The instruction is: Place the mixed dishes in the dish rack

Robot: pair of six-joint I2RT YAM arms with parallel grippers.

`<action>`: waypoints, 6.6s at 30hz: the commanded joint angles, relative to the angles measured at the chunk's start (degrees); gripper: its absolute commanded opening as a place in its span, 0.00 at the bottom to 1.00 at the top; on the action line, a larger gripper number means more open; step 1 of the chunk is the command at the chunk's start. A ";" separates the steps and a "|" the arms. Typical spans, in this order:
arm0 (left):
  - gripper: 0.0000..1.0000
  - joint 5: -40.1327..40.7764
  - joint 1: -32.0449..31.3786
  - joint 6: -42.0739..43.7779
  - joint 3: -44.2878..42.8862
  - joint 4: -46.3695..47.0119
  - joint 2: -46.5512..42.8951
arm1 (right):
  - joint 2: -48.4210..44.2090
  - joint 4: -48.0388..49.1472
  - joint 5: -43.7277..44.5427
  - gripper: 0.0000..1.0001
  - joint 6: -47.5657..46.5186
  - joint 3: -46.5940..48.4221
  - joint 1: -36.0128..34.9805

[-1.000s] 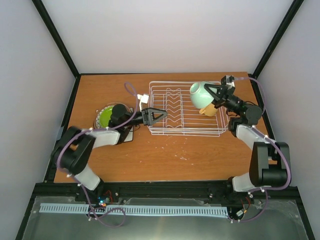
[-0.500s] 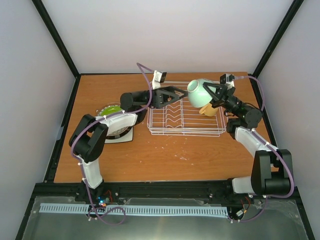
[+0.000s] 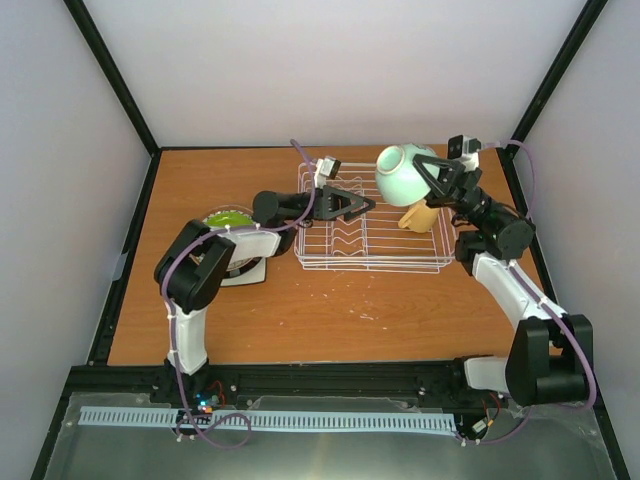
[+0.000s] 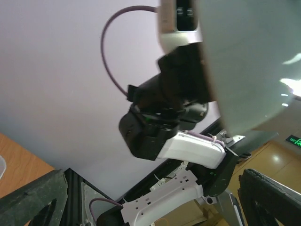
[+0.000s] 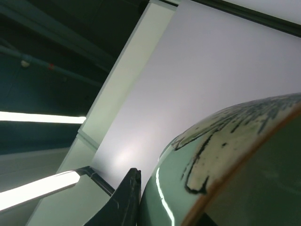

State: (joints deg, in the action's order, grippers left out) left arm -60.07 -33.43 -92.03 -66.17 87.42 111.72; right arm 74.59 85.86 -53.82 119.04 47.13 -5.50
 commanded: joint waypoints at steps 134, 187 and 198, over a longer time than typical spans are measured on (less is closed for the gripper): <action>0.01 -9.34 -6.75 61.43 -51.67 -102.84 13.07 | -18.68 -32.98 -12.06 0.42 -43.32 -18.95 30.28; 0.01 -3.87 -4.28 68.72 -66.73 -120.28 31.84 | -15.26 -14.70 -11.30 0.42 -29.76 -19.70 32.30; 0.00 2.50 -7.30 75.74 -67.95 -129.94 35.41 | -14.23 -13.13 -11.46 0.42 -28.90 -19.81 32.30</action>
State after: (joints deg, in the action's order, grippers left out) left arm -58.22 -39.31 -20.27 -129.95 -37.47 147.24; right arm 59.99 69.95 -64.99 89.65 27.35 26.30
